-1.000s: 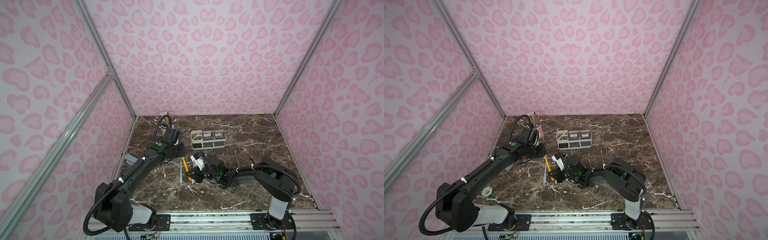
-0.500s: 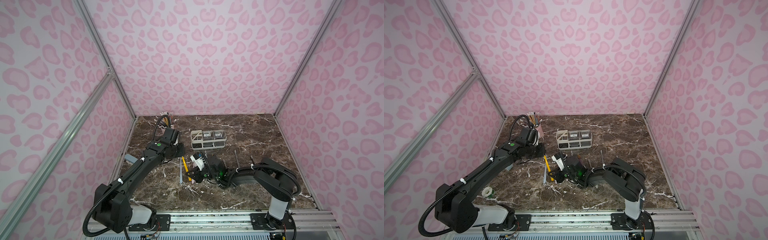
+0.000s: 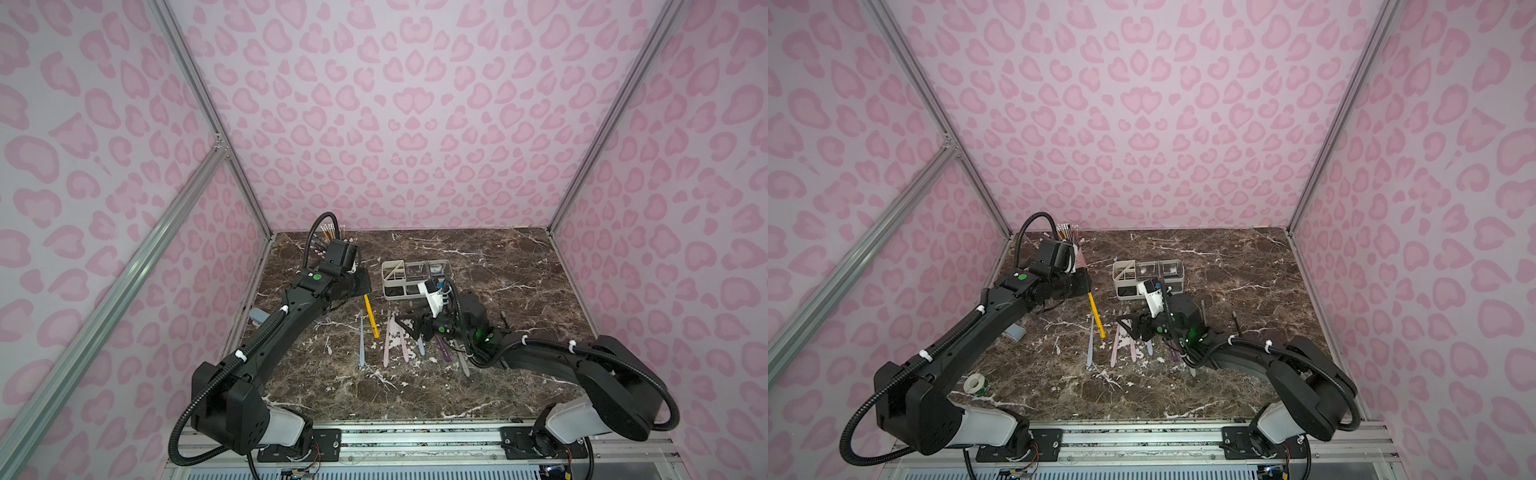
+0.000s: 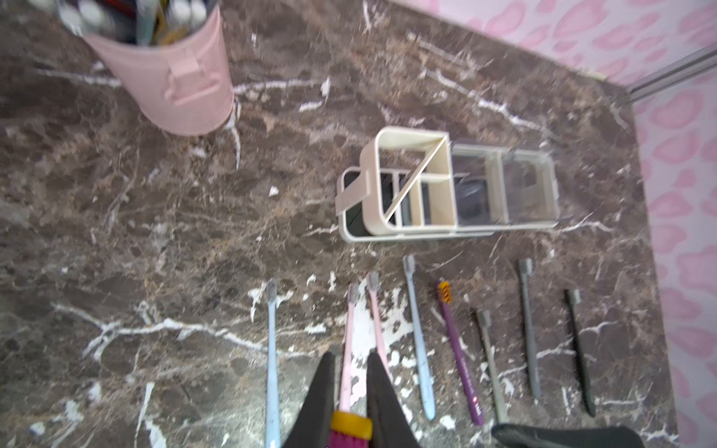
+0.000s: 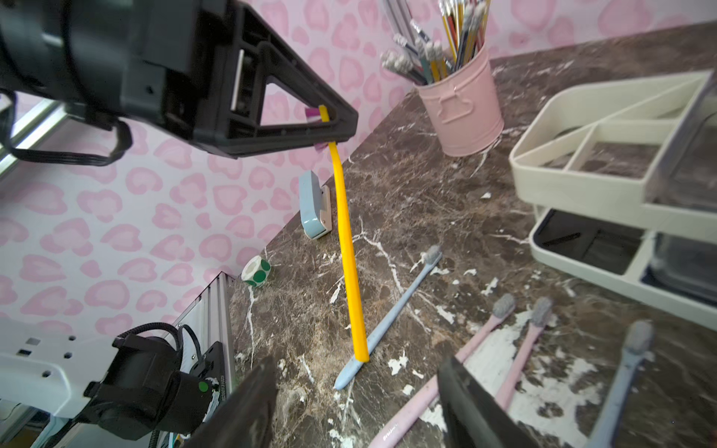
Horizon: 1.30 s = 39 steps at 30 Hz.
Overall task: Place the toothbrush into the toothbrush holder
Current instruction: Pick up the toothbrush from the center of the board, then place the toothbrush in the toothbrush holder.
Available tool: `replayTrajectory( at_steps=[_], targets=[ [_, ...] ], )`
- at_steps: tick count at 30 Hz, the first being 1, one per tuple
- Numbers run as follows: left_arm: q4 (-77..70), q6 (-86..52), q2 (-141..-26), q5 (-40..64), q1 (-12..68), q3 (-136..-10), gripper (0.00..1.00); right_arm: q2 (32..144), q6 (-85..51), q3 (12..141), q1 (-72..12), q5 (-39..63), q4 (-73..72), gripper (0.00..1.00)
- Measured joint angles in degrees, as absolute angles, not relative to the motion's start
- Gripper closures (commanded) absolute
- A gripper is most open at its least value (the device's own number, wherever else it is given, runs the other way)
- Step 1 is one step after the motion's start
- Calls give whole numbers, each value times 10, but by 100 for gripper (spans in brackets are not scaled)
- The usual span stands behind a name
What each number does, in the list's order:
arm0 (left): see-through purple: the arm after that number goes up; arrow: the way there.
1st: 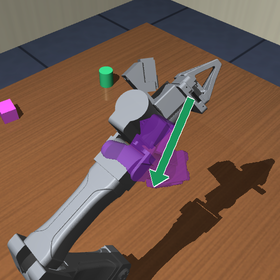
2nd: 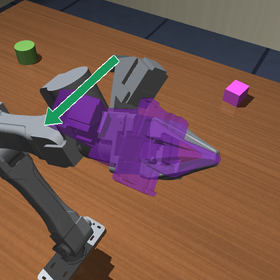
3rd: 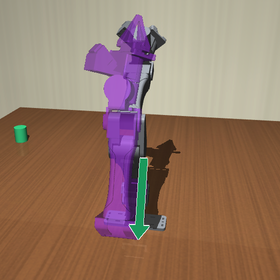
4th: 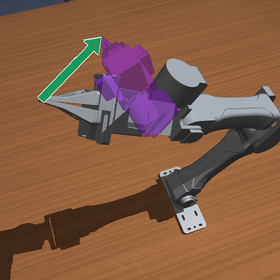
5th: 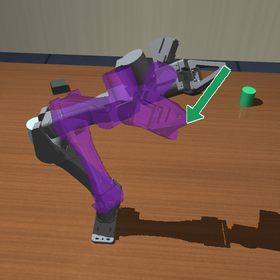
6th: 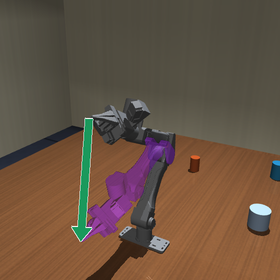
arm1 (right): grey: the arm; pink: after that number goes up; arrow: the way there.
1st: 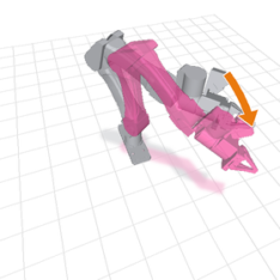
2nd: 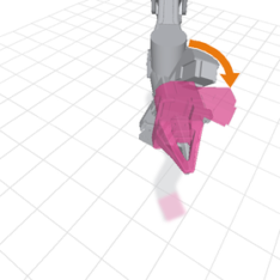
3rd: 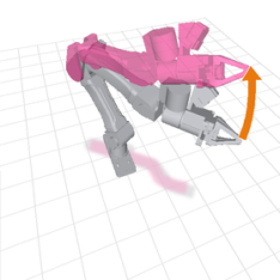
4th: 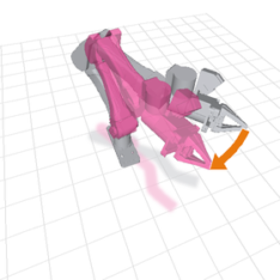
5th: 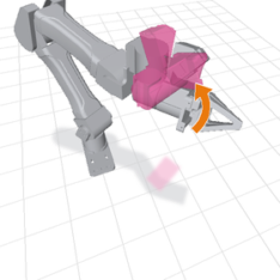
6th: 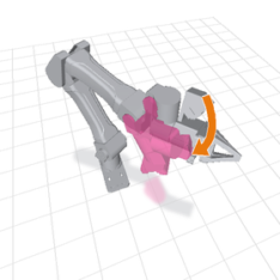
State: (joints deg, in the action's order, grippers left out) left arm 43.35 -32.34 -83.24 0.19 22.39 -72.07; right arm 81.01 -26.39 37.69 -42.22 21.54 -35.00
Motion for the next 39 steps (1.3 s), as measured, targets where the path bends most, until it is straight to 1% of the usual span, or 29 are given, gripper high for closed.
replayTrajectory(
  at_steps=[2, 5, 8, 15, 24, 39],
  targets=[
    [420, -326, -843, -3, 224, -756, 97, 764, -249, 367, -412, 198, -327, 18],
    [391, -326, -857, -12, 224, -796, 97, 718, -235, 346, -398, 169, -305, 14],
    [354, -326, -869, -18, 225, -815, 97, 687, -231, 320, -382, 138, -283, 12],
    [289, -313, -911, -57, 247, -842, 97, 645, -231, 268, -356, 103, -266, 9],
    [203, -282, -946, -111, 268, -861, 97, 623, -227, 227, -352, 87, -285, 7],
    [143, -240, -1020, -164, 296, -886, 97, 617, -225, 208, -352, 93, -322, 6]
  ],
)
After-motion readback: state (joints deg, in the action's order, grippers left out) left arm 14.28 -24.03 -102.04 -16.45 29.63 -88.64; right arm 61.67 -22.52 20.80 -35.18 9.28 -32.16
